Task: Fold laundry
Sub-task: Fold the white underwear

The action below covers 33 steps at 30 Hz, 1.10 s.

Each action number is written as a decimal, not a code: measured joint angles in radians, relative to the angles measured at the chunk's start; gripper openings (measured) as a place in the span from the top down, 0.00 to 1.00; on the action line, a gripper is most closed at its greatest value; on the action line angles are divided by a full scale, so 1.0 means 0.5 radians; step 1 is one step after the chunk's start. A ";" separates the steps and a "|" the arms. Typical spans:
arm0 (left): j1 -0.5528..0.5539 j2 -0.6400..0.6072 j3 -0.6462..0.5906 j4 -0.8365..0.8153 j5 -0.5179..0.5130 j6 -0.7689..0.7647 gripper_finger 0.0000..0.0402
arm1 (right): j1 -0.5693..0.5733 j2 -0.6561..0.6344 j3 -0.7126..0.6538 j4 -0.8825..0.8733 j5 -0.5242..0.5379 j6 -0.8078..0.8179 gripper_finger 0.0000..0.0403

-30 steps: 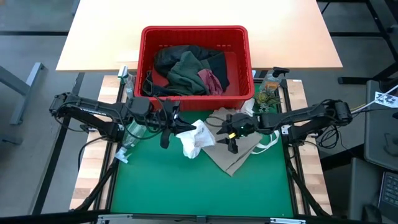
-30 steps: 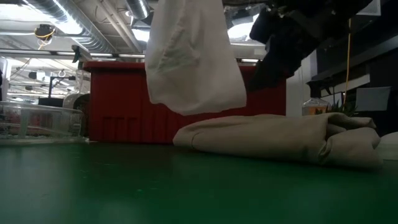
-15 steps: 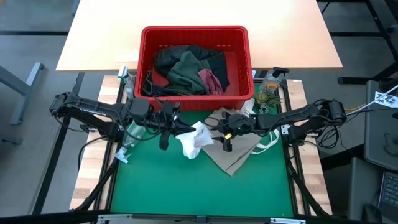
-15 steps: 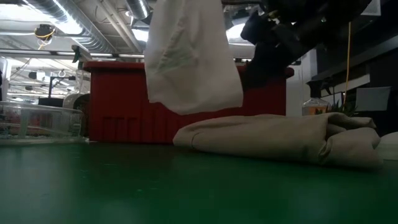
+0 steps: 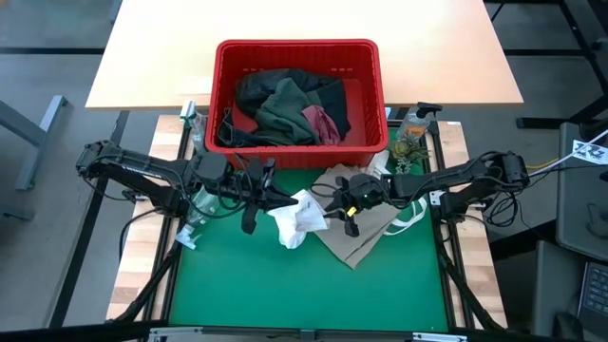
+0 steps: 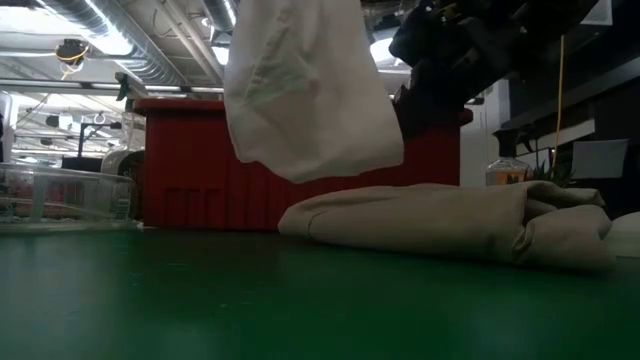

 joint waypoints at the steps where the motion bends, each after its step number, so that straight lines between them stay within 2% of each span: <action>1: -0.002 0.000 0.000 -0.001 0.000 0.000 0.99 | 0.000 0.000 0.000 0.000 0.000 0.000 0.94; 2: -0.004 0.000 0.000 -0.001 0.000 0.000 0.99 | 0.000 0.000 0.000 0.000 0.000 0.002 0.97; 5: -0.004 0.000 0.000 -0.001 -0.002 0.000 0.99 | -0.001 0.000 0.000 0.004 -0.016 0.068 0.96; 11: -0.004 0.000 0.000 -0.002 -0.003 -0.002 0.99 | -0.002 -0.102 -0.001 -0.057 -0.229 0.115 0.98; 18: -0.004 0.000 0.000 -0.064 -0.003 -0.069 0.99 | 0.031 -0.447 -0.001 -0.623 -0.245 0.267 0.99; 24: -0.048 0.000 0.000 -0.241 -0.004 -0.176 0.99 | 0.257 -0.711 -0.001 -0.976 -0.321 0.588 1.00; 33: -0.249 0.002 0.000 -0.280 -0.009 -0.230 0.99 | 0.682 -0.968 0.000 -0.807 -0.438 1.238 1.00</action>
